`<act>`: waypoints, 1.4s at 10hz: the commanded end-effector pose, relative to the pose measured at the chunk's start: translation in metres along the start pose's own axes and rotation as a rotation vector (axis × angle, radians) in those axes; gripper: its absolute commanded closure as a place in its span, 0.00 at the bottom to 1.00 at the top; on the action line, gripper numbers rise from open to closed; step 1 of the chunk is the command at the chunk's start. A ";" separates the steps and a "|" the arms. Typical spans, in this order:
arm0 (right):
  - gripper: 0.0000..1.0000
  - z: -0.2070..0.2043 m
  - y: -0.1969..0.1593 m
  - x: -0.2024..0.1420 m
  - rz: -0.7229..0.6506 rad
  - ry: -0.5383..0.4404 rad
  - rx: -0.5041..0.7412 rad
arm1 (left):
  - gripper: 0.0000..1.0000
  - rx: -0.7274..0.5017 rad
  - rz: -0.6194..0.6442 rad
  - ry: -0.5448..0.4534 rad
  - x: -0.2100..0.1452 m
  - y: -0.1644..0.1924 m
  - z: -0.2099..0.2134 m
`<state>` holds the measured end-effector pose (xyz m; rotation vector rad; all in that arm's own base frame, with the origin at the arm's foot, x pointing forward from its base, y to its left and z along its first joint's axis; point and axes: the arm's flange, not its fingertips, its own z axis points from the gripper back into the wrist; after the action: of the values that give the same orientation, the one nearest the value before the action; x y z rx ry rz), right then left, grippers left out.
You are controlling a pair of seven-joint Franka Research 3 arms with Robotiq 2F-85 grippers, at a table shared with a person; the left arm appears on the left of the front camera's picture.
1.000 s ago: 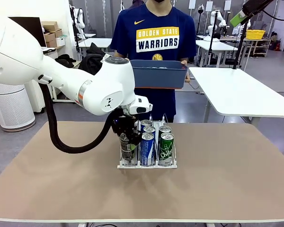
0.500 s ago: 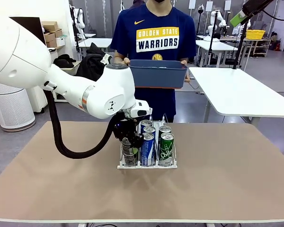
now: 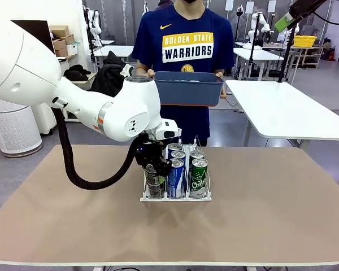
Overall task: Fill the beverage cans into the dispenser.
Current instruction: Place the picked Pepsi coke in the line of the Automatic Can Dispenser with the same cans, then pick up the Sprite handed by the human.
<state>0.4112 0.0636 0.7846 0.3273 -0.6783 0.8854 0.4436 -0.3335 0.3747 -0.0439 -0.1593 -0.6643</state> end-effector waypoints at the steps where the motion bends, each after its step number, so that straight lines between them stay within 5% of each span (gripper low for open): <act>1: 0.00 0.000 0.002 -0.001 -0.002 -0.003 0.004 | 0.23 0.013 0.019 -0.017 -0.002 0.001 0.011; 4: 0.00 0.000 0.002 -0.001 -0.002 -0.003 0.004 | 0.00 0.076 0.065 -0.033 -0.014 0.003 0.047; 8: 0.00 0.000 0.002 -0.001 -0.002 -0.003 0.004 | 0.00 0.134 0.108 -0.094 -0.024 -0.006 0.080; 14: 0.00 0.000 0.002 -0.001 -0.002 -0.003 0.004 | 0.00 0.088 0.082 -0.055 -0.014 0.001 0.073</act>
<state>0.4112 0.0636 0.7847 0.3273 -0.6783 0.8854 0.4219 -0.3192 0.4431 0.0205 -0.2360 -0.5658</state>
